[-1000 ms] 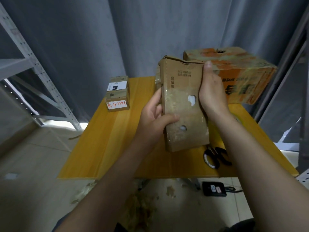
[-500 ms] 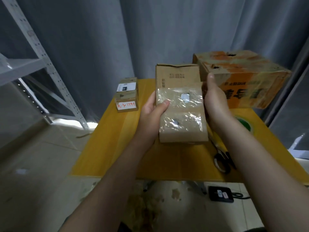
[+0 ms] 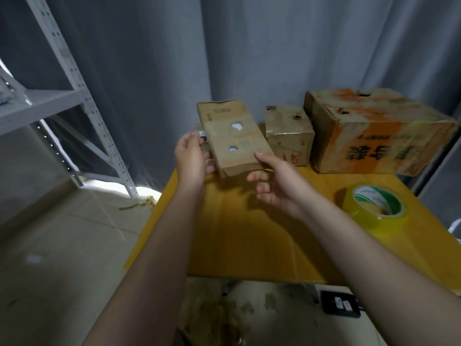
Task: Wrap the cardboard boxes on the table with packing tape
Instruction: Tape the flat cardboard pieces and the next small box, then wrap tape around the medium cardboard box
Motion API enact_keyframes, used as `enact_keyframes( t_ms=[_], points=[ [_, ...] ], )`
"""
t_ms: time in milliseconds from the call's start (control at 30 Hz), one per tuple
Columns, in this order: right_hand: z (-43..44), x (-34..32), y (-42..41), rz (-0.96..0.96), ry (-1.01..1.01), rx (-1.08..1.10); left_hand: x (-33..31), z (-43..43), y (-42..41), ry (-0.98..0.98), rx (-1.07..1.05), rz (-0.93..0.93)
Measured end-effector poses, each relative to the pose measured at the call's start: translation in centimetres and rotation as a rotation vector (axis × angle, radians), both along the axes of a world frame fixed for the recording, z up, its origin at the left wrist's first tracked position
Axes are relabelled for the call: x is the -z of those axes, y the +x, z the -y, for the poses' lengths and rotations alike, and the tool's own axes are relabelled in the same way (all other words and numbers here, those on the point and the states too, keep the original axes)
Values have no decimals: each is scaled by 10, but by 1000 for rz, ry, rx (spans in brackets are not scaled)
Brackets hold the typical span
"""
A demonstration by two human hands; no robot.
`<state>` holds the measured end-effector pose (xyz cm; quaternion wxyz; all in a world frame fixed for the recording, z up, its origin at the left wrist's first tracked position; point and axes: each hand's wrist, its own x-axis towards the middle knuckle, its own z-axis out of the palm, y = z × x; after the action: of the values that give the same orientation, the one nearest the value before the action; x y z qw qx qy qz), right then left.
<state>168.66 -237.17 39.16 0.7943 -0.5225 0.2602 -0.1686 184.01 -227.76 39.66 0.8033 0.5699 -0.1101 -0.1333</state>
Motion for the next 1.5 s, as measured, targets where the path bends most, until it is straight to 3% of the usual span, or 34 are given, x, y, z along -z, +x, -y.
enact_keyframes(
  t_ms=[233, 433, 567, 700, 800, 900, 1067, 1167, 1300, 1500],
  points=[
    [10, -1, 57, 24, 345, 180, 32, 2, 35, 218, 68, -142],
    [20, 27, 76, -114, 224, 316, 37, 9, 35, 194, 43, -163],
    [22, 32, 86, -159, 311, 307, 36, 15, 32, 188, 57, -139],
    [31, 23, 98, -44, 435, 266, 37, 24, 38, 158, 92, -142],
    [32, 22, 96, -64, 425, 190, 39, 29, 37, 171, 114, -118],
    [31, 17, 81, -199, 153, 128, 38, 37, 36, 199, 86, -81],
    [68, -13, 53, -294, -1085, 412, 30, 48, 23, 210, 115, -49],
    [97, -20, 47, -645, -1564, 379, 26, 55, 9, 221, 173, -24],
    [113, -19, 49, -1002, -1530, 128, 27, 61, -9, 295, 292, 13],
    [102, -15, 33, -936, -1561, 156, 29, 70, -20, 313, 371, 48]
  ],
)
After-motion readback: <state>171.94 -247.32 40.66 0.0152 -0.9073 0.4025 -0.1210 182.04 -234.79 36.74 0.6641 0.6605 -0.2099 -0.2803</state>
